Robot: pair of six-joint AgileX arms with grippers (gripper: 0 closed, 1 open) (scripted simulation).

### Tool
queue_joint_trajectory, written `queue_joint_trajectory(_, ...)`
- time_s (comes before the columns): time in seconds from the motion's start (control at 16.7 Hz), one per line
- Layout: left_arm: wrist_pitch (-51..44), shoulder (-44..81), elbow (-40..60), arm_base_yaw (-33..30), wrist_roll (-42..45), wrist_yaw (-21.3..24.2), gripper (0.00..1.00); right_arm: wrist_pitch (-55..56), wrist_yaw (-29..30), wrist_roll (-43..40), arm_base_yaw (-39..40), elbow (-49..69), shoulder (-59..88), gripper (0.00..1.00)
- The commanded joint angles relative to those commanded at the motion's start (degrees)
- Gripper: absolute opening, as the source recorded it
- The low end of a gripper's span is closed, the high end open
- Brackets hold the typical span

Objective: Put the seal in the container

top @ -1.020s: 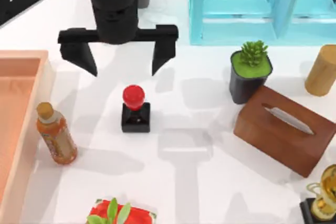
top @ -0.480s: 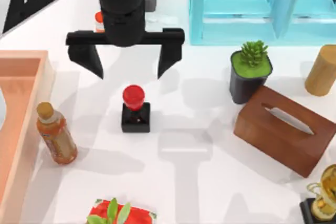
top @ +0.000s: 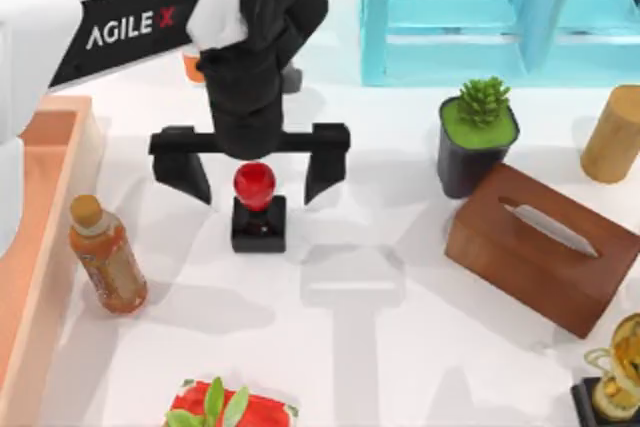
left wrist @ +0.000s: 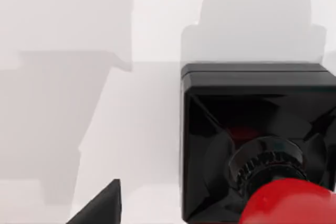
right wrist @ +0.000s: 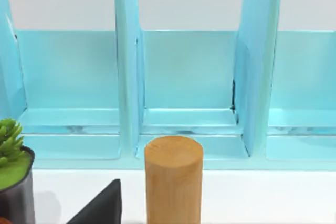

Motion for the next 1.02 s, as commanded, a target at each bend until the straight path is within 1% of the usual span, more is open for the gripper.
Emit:
queue_joint_trajectory(0.12, 1.72, 0.5, -1.61, -0.06, -0.05, 0.0, 1.0, 0.0, 0.0, 0.0, 0.0, 0.0, 0.0, 1.0)
queue_joint_trajectory(0.36, 1.77, 0.52, -1.66, -0.06, -0.05, 0.0, 1.0, 0.0, 0.0, 0.0, 0.0, 0.0, 0.0, 1.0)
queue_joint_trajectory(1.02, 1.77, 0.52, -1.66, -0.06, -0.05, 0.0, 0.17, 0.0, 0.0, 0.0, 0.0, 0.0, 0.0, 1.0)
